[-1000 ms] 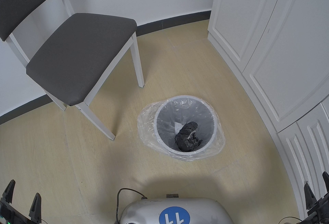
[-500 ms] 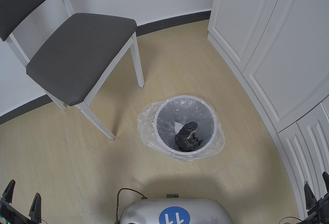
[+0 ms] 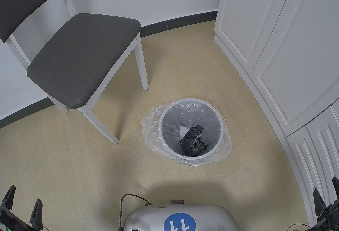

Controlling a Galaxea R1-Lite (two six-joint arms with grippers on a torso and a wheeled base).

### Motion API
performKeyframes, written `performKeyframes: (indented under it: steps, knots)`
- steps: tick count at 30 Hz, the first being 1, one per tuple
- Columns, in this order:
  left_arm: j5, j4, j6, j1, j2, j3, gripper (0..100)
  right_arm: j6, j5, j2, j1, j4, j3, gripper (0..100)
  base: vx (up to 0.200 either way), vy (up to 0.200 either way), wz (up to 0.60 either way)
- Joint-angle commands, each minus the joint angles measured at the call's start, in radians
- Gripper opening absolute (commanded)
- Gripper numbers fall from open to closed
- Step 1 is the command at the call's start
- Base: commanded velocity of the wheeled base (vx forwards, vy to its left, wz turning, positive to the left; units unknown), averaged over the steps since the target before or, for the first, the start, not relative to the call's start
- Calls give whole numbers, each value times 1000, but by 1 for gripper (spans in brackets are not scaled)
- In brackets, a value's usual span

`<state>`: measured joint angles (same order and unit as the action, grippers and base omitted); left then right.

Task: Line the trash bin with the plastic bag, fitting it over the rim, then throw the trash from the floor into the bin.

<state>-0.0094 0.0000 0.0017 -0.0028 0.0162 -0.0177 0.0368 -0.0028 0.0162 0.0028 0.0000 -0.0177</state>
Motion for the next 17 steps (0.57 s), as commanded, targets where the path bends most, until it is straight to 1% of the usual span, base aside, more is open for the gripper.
performKeyframes:
  steps: [1,17]
  knots:
    - [0,0,0,1,-16,18,100,0,0,-16,0,0,16,100,0,0,0]
    - [0,0,0,0,-16,18,100,2,0,-16,0,0,16,100,0,0,0]
